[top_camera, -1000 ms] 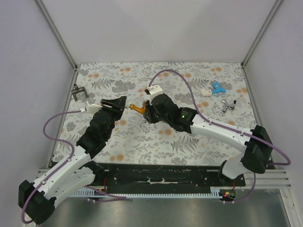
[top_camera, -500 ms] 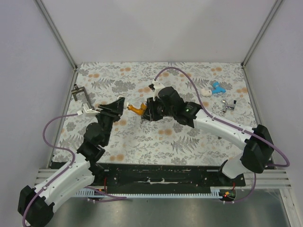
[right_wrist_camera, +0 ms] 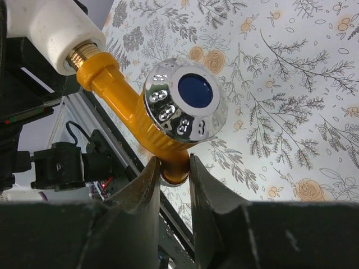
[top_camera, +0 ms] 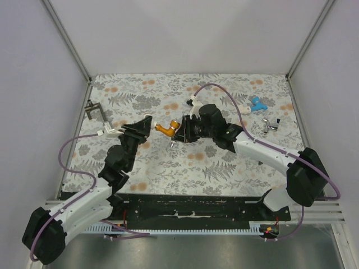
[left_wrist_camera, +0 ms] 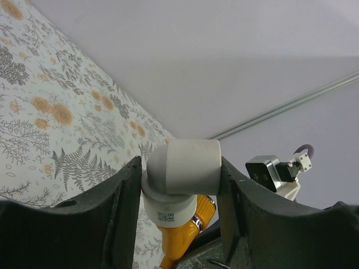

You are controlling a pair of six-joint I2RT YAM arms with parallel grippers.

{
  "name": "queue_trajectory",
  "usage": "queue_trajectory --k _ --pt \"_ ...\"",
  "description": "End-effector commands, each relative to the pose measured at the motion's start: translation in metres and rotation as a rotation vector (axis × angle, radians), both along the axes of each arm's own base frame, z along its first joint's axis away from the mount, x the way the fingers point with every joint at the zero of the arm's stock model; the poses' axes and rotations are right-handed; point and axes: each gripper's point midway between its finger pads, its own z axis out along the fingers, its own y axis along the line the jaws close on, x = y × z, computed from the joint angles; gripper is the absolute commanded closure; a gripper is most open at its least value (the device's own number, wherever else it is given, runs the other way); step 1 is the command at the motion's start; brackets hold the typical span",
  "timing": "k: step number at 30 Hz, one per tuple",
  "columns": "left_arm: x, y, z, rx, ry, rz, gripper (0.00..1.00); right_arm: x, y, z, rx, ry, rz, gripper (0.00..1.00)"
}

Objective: Install the water faucets

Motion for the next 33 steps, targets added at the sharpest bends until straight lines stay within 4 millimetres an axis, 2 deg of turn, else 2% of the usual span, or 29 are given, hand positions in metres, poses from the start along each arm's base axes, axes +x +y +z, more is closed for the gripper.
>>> queue_trajectory --k 1,7,10,14,16,22,30,33 --pt "0.0 -0.015 0.009 -0.011 -0.055 -0.053 0.98 0.018 0.009 0.035 0.168 -0.055 -0.013 1.0" --pt "0.005 -0.029 -0.001 0.094 -0.091 -0.099 0.98 0.022 0.011 0.023 0.22 0.048 0.032 1.0" --pt "0.002 -0.031 0.006 0.143 -0.175 -0.109 0.98 0.025 0.013 0.018 0.249 0.099 0.059 1.0" --pt "-0.005 -0.042 0.018 0.221 -0.278 -0.191 0.98 0.027 0.015 0.023 0.308 0.128 0.107 1.0" --pt "-0.006 -0.049 0.018 0.27 -0.297 -0.244 0.98 0.027 0.017 0.026 0.326 0.147 0.142 1.0" --pt "-0.005 -0.042 0.024 0.288 -0.339 -0.295 0.98 0.033 0.009 0.022 0.334 0.186 0.18 1.0" --pt "-0.014 -0.064 0.034 0.36 -0.434 -0.507 0.98 0.036 0.005 0.025 0.347 0.225 0.27 1.0" --pt "-0.009 -0.06 0.034 0.367 -0.443 -0.494 0.98 0.037 0.004 0.025 0.327 0.241 0.281 1.0"
